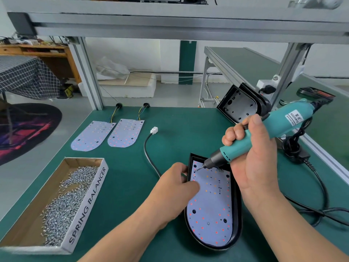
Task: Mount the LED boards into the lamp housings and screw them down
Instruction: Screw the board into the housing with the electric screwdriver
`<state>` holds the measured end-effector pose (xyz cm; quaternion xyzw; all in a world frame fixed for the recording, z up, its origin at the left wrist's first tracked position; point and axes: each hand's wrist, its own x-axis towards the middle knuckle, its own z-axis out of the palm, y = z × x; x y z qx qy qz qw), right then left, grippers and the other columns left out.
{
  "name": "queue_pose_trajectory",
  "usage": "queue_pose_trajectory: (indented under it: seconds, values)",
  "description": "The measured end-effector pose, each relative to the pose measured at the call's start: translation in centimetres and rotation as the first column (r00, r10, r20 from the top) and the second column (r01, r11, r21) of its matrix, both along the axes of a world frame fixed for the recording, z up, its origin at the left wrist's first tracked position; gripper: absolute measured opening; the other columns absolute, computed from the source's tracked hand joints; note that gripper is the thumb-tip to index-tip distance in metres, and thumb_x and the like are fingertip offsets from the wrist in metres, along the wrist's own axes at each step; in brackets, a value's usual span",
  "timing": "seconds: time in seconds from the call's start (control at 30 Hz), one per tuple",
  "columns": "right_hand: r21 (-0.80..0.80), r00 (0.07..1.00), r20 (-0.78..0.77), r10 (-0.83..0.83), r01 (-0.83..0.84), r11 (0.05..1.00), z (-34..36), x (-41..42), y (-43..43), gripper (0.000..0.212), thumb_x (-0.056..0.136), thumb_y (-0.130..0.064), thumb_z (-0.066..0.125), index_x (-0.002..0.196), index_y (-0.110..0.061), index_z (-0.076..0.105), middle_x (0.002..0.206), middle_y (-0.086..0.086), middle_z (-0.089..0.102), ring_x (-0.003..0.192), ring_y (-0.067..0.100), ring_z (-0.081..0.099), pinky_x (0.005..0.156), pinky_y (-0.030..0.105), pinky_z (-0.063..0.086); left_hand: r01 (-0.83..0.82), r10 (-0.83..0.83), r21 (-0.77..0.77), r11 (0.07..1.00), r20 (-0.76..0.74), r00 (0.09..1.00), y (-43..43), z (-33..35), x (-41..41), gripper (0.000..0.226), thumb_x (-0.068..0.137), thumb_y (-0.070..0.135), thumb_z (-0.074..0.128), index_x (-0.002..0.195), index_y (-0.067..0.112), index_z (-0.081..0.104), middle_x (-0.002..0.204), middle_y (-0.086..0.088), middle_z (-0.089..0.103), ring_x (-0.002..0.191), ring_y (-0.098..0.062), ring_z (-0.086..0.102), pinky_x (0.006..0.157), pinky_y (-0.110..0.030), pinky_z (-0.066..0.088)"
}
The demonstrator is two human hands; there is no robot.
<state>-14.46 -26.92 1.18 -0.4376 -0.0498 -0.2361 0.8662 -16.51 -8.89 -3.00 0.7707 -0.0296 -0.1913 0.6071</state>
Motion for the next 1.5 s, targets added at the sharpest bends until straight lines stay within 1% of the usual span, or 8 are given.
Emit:
queue_pose_trajectory:
  seconds: [0.2, 0.47, 0.57, 0.9, 1.07, 1.2, 1.37, 1.5]
  values:
    - [-0.086, 0.999, 0.034, 0.031, -0.028, 0.996, 0.2, -0.3, 0.3, 0.019, 0.102, -0.028, 0.061, 0.090, -0.017, 0.052, 0.074, 0.003, 0.040, 0.065, 0.021, 0.048, 0.065, 0.030, 0.045, 0.014, -0.015, 0.026, 1.000, 0.012, 1.000, -0.1, -0.2, 0.1, 0.035, 0.076, 0.032, 0.060, 0.109, 0.023, 0.062, 0.087, -0.015, 0.071, 0.067, -0.021, 0.054, 0.066, -0.039, 0.041]
    - [-0.392, 0.963, 0.154, 0.219, -0.144, 0.909, 0.6, -1.2, 1.6, 0.042, 0.089, -0.050, 0.082, 0.085, -0.017, 0.056, 0.070, -0.001, 0.051, 0.062, 0.027, 0.051, 0.065, 0.036, 0.043, 0.004, -0.005, 0.040, 0.999, 0.010, 1.000, 0.0, -0.3, 0.2, 0.042, 0.076, 0.030, 0.061, 0.112, 0.009, 0.058, 0.105, -0.027, 0.072, 0.076, -0.024, 0.057, 0.071, -0.043, 0.044]
    - [-0.411, 0.960, 0.124, 0.252, -0.181, 0.894, 0.5, -1.1, 1.8, 0.041, 0.089, -0.050, 0.082, 0.083, -0.018, 0.055, 0.070, -0.005, 0.054, 0.064, 0.028, 0.052, 0.068, 0.036, 0.044, -0.017, 0.014, 0.073, 0.997, 0.042, 0.999, 0.0, -0.4, 0.4, 0.038, 0.078, 0.029, 0.061, 0.109, 0.006, 0.058, 0.080, -0.010, 0.059, 0.068, -0.021, 0.044, 0.065, -0.037, 0.036]
    - [-0.370, 0.950, 0.129, 0.283, -0.219, 0.903, 0.8, -0.9, 0.8, 0.049, 0.083, -0.054, 0.084, 0.101, -0.015, 0.062, 0.074, 0.006, 0.056, 0.075, 0.031, 0.056, 0.081, 0.044, 0.049, -0.022, 0.018, 0.078, 0.997, 0.050, 0.999, -0.1, -0.5, 0.8, 0.016, 0.087, 0.019, 0.063, 0.099, 0.010, 0.059, 0.069, 0.007, 0.052, 0.059, -0.017, 0.044, 0.055, -0.026, 0.036]
    - [-0.327, 0.952, 0.258, 0.166, -0.075, 0.942, 2.5, -1.1, -1.4, 0.052, 0.083, -0.064, 0.075, 0.108, -0.020, 0.063, 0.095, 0.008, 0.074, 0.080, 0.030, 0.070, 0.076, 0.040, 0.057, -0.017, 0.016, 0.074, 0.997, 0.019, 1.000, 0.0, -0.2, 0.7, 0.032, 0.078, 0.027, 0.058, 0.104, 0.009, 0.060, 0.083, -0.013, 0.064, 0.066, -0.021, 0.054, 0.056, -0.031, 0.045]
    - [-0.326, 0.999, 0.033, -0.022, 0.032, 0.945, 3.0, -0.3, -4.8, 0.058, 0.084, -0.074, 0.073, 0.101, -0.019, 0.065, 0.093, 0.008, 0.071, 0.052, 0.021, 0.059, 0.051, 0.028, 0.048, -0.072, 0.070, 0.065, 0.995, 0.036, 0.997, 0.7, -0.2, 1.3, 0.022, 0.082, 0.034, 0.060, 0.096, 0.017, 0.060, 0.079, -0.005, 0.066, 0.055, -0.020, 0.058, 0.047, -0.027, 0.048]
    - [-0.521, 0.915, -0.390, -0.101, -0.128, 0.844, 1.2, 1.4, -8.2, 0.039, 0.094, -0.046, 0.066, 0.113, -0.013, 0.065, 0.098, 0.015, 0.067, 0.061, 0.022, 0.062, 0.049, 0.035, 0.053, -0.136, 0.127, 0.113, 0.984, 0.083, 0.988, 2.0, 0.0, 2.5, 0.042, 0.081, 0.051, 0.057, 0.101, 0.016, 0.067, 0.086, -0.009, 0.073, 0.050, -0.025, 0.068, 0.061, -0.049, 0.061]
    - [-0.797, 0.832, -0.501, -0.239, -0.335, 0.503, 0.2, 1.6, -9.0, 0.021, 0.101, -0.041, 0.066, 0.109, -0.021, 0.067, 0.080, 0.010, 0.075, 0.059, 0.024, 0.071, 0.052, 0.033, 0.057, -0.142, 0.129, 0.147, 0.979, 0.099, 0.987, 2.9, -0.3, 3.1, 0.031, 0.084, 0.048, 0.054, 0.096, 0.023, 0.068, 0.081, -0.003, 0.075, 0.052, -0.025, 0.071, 0.070, -0.053, 0.064]
